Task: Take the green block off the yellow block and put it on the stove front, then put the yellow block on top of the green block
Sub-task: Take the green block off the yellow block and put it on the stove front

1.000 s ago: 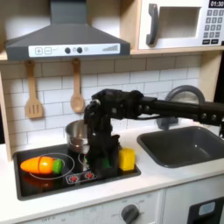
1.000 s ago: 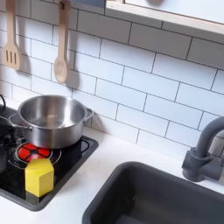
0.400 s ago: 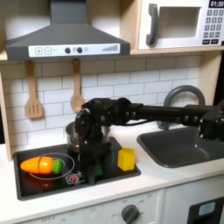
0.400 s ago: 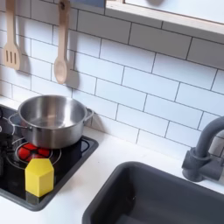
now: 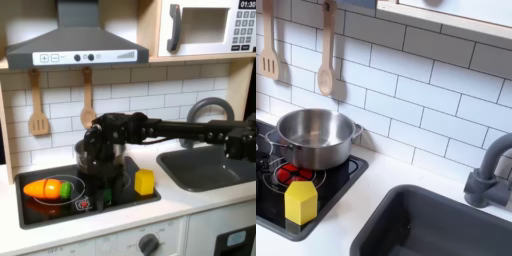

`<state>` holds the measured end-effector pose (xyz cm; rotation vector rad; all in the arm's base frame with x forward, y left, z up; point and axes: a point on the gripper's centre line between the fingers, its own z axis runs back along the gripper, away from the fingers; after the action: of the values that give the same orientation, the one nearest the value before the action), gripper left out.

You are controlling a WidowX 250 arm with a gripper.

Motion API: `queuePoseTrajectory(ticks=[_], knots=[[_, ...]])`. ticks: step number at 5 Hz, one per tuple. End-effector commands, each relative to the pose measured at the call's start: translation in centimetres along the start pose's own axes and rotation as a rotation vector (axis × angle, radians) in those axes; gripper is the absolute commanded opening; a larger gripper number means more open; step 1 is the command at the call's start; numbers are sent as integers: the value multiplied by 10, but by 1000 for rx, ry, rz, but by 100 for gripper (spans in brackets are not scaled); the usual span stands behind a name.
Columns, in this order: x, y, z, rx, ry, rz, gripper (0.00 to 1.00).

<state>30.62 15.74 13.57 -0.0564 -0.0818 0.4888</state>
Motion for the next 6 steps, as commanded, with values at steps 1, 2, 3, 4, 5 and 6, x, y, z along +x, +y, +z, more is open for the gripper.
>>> queuePoseTrajectory(ticks=[1,2,3,4,5,6], knots=[[1,-1,0,5,-2,4,0],[-1,0,-2,11,15,7,100],[-4,0,9,11,-25,29,100],[-4,0,9,5,-9,24,100],[-9,-4,18,0,-7,8,100],[-16,-6,32,-25,-5,-10,100]])
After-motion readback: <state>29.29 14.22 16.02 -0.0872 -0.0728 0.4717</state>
